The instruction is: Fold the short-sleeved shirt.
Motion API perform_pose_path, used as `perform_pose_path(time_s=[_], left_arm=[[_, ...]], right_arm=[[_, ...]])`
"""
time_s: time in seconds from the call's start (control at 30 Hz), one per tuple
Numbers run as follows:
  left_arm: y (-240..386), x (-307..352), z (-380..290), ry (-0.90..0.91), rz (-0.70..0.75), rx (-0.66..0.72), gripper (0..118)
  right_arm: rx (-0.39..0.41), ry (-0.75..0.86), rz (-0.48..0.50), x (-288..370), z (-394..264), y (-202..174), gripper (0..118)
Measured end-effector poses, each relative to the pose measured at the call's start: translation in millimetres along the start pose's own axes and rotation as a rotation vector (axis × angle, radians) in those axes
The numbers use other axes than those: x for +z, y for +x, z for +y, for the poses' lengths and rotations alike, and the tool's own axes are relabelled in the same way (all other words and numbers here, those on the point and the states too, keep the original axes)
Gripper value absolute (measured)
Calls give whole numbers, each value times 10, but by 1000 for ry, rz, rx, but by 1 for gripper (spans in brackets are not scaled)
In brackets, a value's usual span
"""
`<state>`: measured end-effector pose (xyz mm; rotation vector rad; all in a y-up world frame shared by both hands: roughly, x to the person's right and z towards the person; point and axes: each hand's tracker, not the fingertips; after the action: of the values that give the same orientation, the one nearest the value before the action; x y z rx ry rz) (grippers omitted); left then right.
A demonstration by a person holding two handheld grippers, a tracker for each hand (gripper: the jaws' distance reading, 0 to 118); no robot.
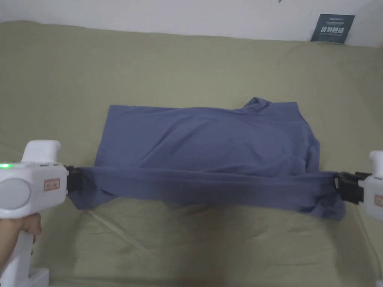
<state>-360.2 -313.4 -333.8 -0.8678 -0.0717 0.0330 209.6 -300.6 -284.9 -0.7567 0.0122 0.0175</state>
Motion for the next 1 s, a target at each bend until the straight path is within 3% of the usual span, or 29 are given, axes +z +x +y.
perform_pose_path(time_s=[0.23,0.43,0.57,0.6,0.63,0.67,0.7,0.77,0.83,0.87,0.93,0.97,1.0], left_arm=[[80,-724,587,-43,18,17,4],[146,-1313,677,-141,39,9,4],[152,-1411,601,-158,33,18,4],[128,-1414,580,-156,31,19,12],[121,-1383,559,-143,23,23,39],[114,-1366,547,-132,18,24,95],[107,-1349,541,-131,18,25,118],[54,-1295,455,-129,28,31,113],[210,-1109,812,-96,29,42,111],[113,-1012,472,-87,36,60,110],[142,-833,424,-65,44,77,104],[174,-744,406,-52,54,78,88],[80,-706,217,-51,58,72,67]], right_arm=[[31,-84,-29,-871,604,-34,14],[30,-197,-37,-1535,633,-3,14],[27,-201,-33,-1605,573,6,16],[22,-193,-24,-1589,561,15,27],[19,-190,-23,-1565,553,26,54],[6,-182,-14,-1533,543,35,104],[-3,-174,-19,-1495,535,49,118],[-43,-89,14,-1282,515,83,106],[-45,-109,-14,-1140,492,60,104],[-74,-85,-6,-1033,459,81,103],[-93,-57,-13,-837,394,116,100],[-98,-50,-24,-831,322,121,86],[-101,-48,-25,-760,274,137,63]])
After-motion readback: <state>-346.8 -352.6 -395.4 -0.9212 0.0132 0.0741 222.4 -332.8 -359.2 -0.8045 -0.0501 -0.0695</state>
